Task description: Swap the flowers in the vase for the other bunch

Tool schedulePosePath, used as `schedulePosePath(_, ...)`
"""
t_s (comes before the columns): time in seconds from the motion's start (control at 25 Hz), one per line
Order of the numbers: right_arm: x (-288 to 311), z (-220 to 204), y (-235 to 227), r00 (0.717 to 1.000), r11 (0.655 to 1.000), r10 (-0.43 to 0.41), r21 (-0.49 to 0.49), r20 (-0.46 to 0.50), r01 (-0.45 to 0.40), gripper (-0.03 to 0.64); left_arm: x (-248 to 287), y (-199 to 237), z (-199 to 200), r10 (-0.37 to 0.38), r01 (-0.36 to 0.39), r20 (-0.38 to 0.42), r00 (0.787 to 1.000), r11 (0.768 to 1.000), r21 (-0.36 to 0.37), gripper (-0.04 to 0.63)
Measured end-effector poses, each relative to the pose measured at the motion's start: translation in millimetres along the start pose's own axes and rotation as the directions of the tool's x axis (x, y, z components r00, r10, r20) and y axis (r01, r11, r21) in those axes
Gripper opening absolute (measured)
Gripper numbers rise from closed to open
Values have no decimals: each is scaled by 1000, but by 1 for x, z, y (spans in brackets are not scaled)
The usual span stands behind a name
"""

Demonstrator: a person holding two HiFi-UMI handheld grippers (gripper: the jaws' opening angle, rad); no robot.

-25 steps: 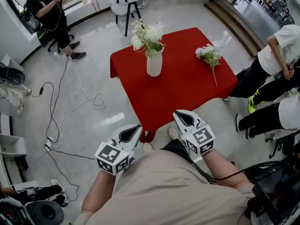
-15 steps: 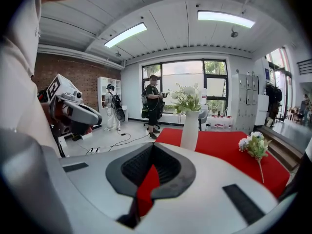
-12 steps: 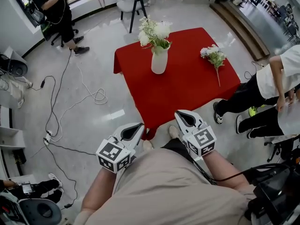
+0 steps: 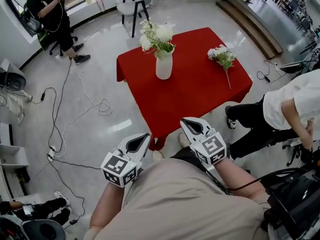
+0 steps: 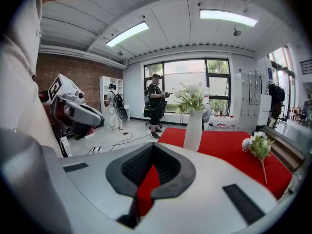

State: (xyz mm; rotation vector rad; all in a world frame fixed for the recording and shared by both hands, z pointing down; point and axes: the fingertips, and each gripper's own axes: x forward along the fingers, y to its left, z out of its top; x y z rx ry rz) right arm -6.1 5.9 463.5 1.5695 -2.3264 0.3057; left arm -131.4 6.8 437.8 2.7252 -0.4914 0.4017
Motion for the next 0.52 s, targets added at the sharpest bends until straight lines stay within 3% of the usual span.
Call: schedulePosePath(0.52, 9, -1, -3, 1000, 1000, 5, -7, 1, -5, 11, 5, 4, 0, 1, -1, -7, 1000, 1000, 3, 8)
